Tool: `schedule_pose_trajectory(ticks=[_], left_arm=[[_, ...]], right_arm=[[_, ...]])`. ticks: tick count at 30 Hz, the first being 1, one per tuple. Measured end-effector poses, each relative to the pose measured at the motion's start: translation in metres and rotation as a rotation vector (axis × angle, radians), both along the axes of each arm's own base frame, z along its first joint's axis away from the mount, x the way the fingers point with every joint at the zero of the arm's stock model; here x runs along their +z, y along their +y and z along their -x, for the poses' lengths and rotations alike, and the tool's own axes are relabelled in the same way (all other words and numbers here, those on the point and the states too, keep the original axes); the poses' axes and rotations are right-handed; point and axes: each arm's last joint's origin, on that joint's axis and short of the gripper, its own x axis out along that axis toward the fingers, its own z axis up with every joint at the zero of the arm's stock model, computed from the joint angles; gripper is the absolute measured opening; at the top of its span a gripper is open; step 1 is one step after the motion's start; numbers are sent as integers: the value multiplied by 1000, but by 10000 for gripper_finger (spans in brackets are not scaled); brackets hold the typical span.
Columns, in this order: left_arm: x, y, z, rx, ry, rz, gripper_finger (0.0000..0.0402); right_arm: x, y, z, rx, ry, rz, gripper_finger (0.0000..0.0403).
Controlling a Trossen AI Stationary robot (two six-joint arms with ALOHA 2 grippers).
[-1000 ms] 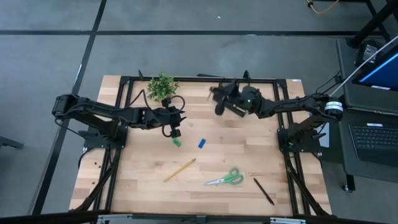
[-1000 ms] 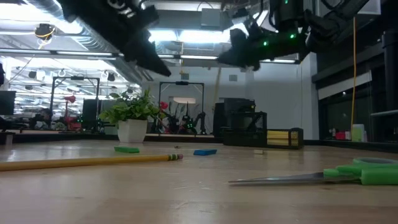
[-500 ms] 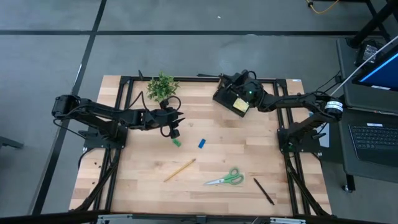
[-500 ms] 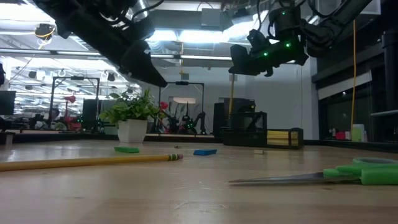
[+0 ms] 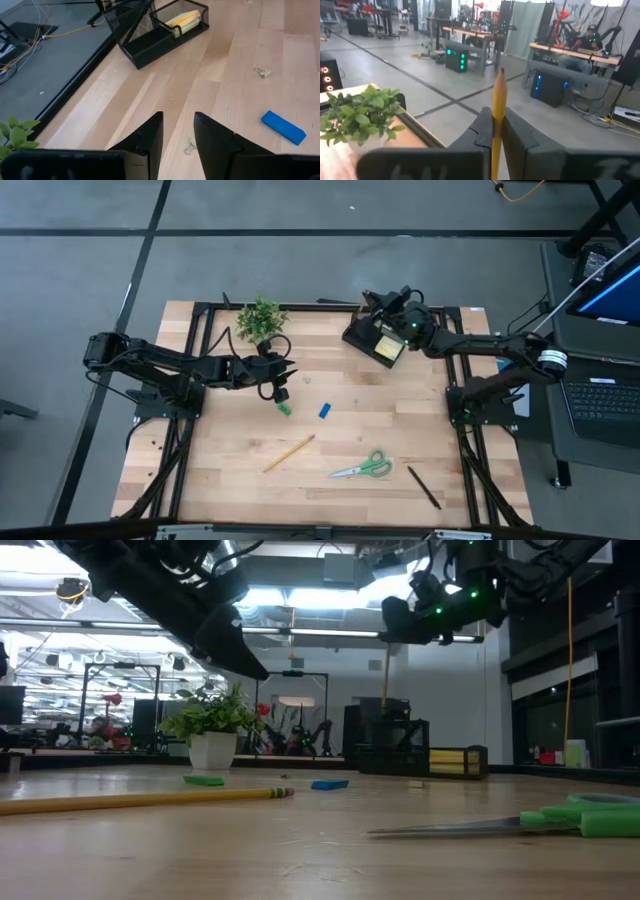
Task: Pick and place office supplies into organizer
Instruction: Put the left yellow pencil into the black desk organizer
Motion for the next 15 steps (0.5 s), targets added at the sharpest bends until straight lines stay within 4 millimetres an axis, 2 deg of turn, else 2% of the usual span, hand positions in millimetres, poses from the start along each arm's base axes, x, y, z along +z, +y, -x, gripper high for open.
schedule_pose_trajectory(ticks=[7,15], left_arm=[[0,0,0,2,-1,0,100],[0,0,0,9,-6,11,100]], right_arm=[[-1,0,3,-4,25,-19,25],[-7,-11,9,-53,20,-98,25]])
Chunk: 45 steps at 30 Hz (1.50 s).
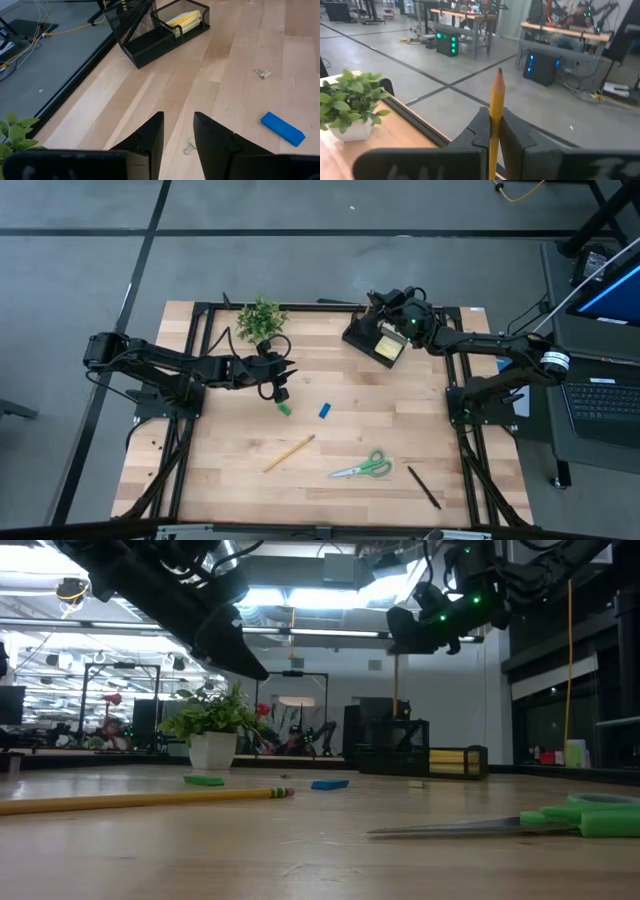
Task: Pick and place office supplies into organizer
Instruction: Put the left yellow pencil into the black desk organizer
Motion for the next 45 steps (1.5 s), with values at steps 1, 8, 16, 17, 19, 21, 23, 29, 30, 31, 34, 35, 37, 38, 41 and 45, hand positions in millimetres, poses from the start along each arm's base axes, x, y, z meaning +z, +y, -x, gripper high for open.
schedule_pose_trajectory(ticks=[1,8,16,17,19,21,23,29,30,31,34,35,37,38,41,45], left_arm=[[0,0,0,0,0,0,100],[0,0,0,1,0,0,100],[0,0,0,2,-1,2,100],[0,0,0,2,-1,2,100],[0,0,0,2,-2,2,100],[1,0,0,2,-10,2,100],[2,0,-1,2,-24,1,100],[2,0,-1,2,-31,1,100],[2,0,-1,2,-31,1,101],[2,0,-1,2,-31,1,102],[2,0,-2,1,-33,0,101],[3,0,-2,2,-37,1,101],[3,0,-2,2,-44,1,99],[3,0,-2,2,-44,0,99],[3,0,-2,5,-47,5,101],[3,0,-2,8,-51,11,104]], right_arm=[[-1,0,1,-2,-2,-2,25],[-15,1,9,-13,-44,-2,25],[-34,5,21,-22,-60,7,25],[-36,5,21,-22,-57,5,25],[-38,6,23,-22,-57,5,25],[-39,6,24,-22,-55,9,25],[-41,7,25,-21,-42,13,25],[-47,8,27,-18,-35,-8,25],[-48,9,27,-15,-31,-11,25],[-48,9,27,-15,-28,-13,27],[-51,9,28,-16,-7,-32,42],[-52,9,28,-16,0,-40,46],[-53,9,28,-18,-6,-55,51],[-53,9,28,-19,-8,-56,53],[-53,9,28,-18,-11,-59,55],[-53,9,28,-20,-25,-70,57]])
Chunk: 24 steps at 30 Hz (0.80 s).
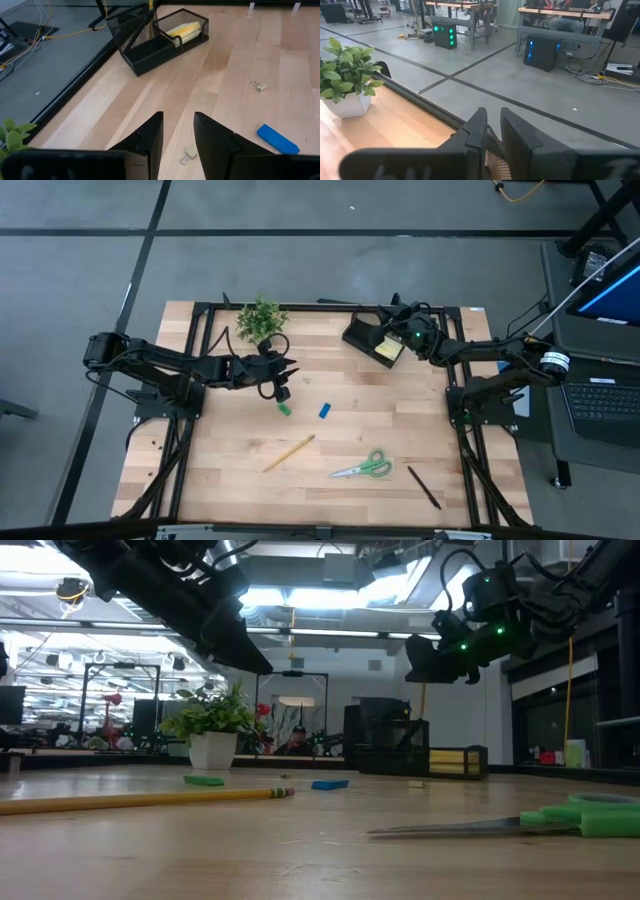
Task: Pick and place office supplies into organizer
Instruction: Put the left yellow pencil into the black desk organizer, then put the right brown binder clip into the black desk organizer
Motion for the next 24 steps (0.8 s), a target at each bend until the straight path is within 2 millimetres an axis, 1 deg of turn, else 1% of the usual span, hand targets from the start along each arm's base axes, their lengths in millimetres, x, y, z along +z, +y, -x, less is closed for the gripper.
schedule_pose_trajectory(ticks=[7,15,24], left_arm=[[0,0,0,1,0,1,102],[0,0,0,0,0,1,101],[0,0,0,-4,5,-5,100]], right_arm=[[1,1,-2,75,-1,6,59],[14,2,-4,128,-112,82,59],[21,3,-5,199,-174,120,60]])
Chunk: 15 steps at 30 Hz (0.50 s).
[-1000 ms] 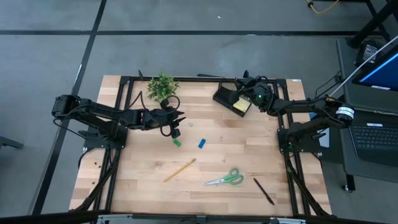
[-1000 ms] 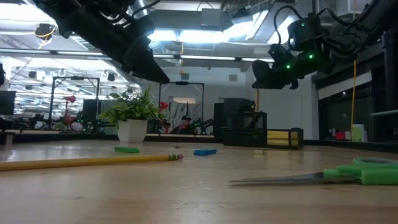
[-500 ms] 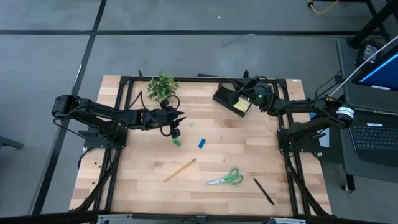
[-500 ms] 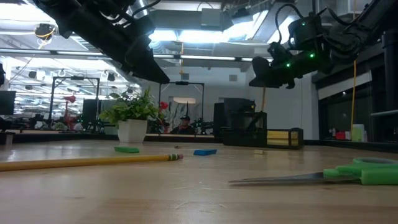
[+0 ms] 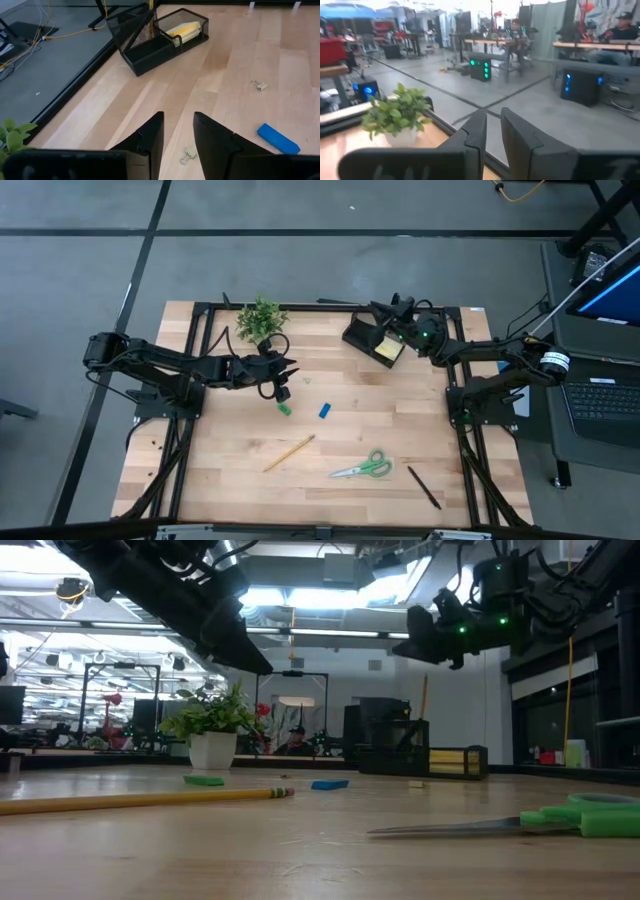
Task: Pick and place office supplies into organizer
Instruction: Put the right brown binder clip into the black desk organizer
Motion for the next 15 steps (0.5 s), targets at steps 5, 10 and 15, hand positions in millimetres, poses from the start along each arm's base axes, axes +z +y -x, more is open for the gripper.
schedule_pose_trajectory(ticks=[5,10,15], left_arm=[[1,-1,-1,-58,-5,-4,100],[2,-2,-2,-99,-7,-19,99],[5,-2,-4,-117,-22,-53,102]], right_arm=[[4,5,-3,140,-32,31,60],[6,16,-11,293,-10,56,42],[15,24,-26,353,68,32,7]])
